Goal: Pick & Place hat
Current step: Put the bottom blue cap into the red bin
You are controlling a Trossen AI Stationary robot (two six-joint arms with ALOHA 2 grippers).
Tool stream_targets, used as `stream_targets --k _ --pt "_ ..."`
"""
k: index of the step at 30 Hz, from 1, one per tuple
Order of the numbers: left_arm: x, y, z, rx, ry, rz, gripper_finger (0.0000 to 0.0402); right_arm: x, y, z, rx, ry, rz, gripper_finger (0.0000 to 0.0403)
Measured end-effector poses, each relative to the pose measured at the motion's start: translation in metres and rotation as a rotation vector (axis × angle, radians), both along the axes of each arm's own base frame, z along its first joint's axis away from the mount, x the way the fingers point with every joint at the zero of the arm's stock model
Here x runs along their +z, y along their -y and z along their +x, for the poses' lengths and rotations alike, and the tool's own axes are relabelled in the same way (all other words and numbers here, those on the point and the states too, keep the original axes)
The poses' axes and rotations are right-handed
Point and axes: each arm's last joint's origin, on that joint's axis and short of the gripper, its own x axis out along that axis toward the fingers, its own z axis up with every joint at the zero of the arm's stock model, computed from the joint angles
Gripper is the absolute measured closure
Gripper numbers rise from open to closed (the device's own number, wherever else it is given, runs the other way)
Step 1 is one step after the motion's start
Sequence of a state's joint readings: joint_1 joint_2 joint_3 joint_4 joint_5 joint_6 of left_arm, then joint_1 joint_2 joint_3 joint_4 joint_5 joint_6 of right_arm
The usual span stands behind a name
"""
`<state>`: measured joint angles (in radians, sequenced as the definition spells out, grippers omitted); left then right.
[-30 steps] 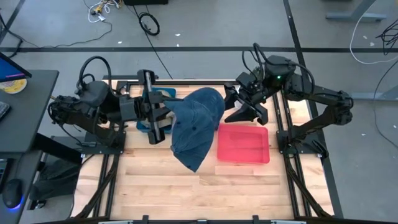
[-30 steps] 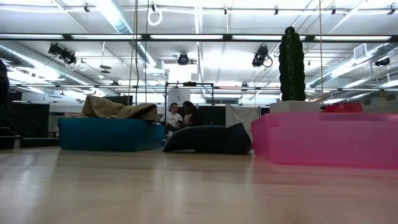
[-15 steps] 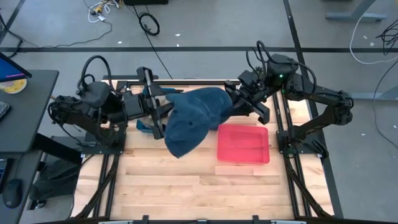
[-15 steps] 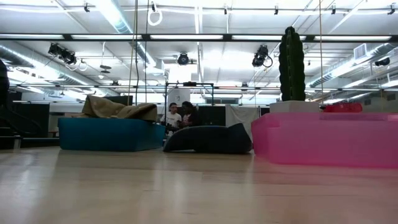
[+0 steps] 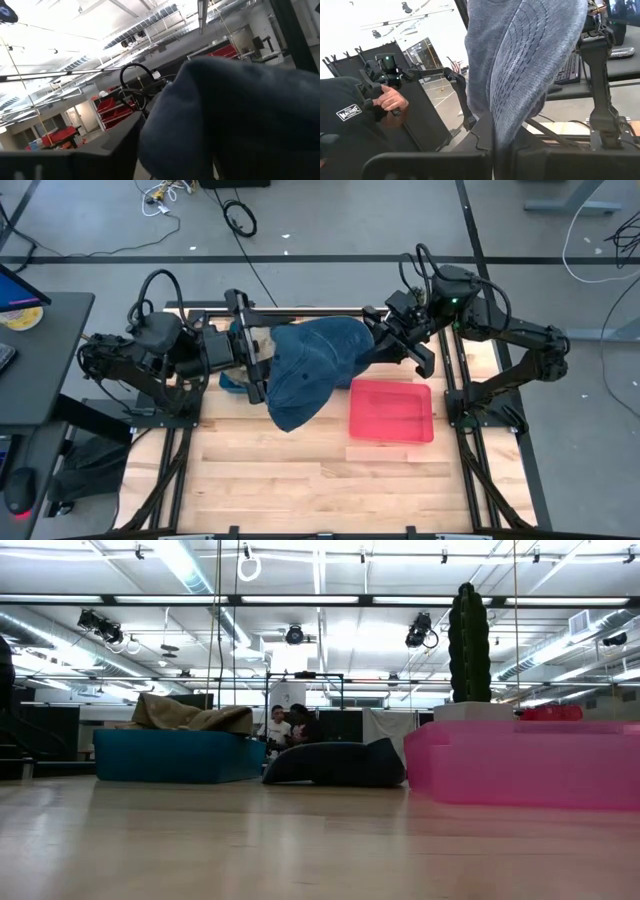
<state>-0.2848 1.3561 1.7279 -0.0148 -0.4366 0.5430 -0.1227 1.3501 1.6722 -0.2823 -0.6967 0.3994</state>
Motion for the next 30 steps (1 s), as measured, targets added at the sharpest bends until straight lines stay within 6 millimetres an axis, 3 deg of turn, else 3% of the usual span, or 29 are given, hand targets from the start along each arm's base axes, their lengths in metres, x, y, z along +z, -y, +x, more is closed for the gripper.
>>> stream_targets --k 8,18,24,30 --pt "0.001 -0.001 -0.002 0.020 0.002 -0.015 0.0120 0.010 -0.002 -0.027 -0.026 0.029 -0.034 0.0398" --pt "0.001 -0.004 -0.002 0.105 -0.005 -0.045 0.0115 0.019 -0.005 -0.059 -0.092 0.029 -0.054 0.0398" --pt "-0.006 -0.007 -0.002 0.248 -0.081 -0.072 0.0115 0.026 -0.007 -0.077 -0.111 0.064 -0.057 0.0398" --pt "-0.006 -0.015 -0.014 0.186 -0.019 -0.392 0.0115 0.026 -0.007 -0.096 -0.206 0.049 -0.083 0.0399"
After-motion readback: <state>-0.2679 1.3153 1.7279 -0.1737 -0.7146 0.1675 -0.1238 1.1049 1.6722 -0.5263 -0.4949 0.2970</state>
